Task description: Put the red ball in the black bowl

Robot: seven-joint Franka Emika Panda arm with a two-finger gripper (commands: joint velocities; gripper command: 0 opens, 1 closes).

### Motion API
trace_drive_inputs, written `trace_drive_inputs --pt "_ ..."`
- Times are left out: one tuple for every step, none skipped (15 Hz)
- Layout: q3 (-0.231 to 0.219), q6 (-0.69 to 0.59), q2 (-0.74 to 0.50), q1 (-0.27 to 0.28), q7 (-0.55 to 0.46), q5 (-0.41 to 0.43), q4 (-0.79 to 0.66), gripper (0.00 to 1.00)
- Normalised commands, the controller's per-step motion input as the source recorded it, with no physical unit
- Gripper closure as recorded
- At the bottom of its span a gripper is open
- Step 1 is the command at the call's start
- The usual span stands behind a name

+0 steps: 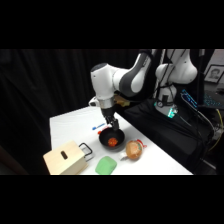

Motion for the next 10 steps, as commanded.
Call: trace_drive_inputs --pt "-0.017 -0.36 -0.38 -0.018 -0.07 -0.083 0.02 0.00" --pt "-0.021 -0.35 -0.36 -0.019 -0.06 -0.093 0.04 0.00" --pt "-0.023 -0.36 -0.35 -0.026 -0.06 -0.092 0.07 0.00" --pt "-0.023 -0.35 -0.33 -0.029 -0.07 -0.096 0.08 0.00" --pt "-0.024 -0.35 -0.32 -0.033 -0.07 -0.100 0.09 0.00" --pt "-0.022 -0.34 -0.30 -0.034 -0.08 -0.106 0.10 0.00" --pt "-0.019 -0.34 -0.27 -0.035 -0.08 -0.101 0.12 0.00" --pt "-0.017 -0.33 -0.24 -0.034 -0.08 -0.101 0.14 0.00" --pt "-0.016 -0.31 -0.21 -0.033 -0.09 -0.100 0.14 0.00" --pt "-0.015 -0.28 -0.18 -0.033 -0.11 -0.104 0.14 0.00"
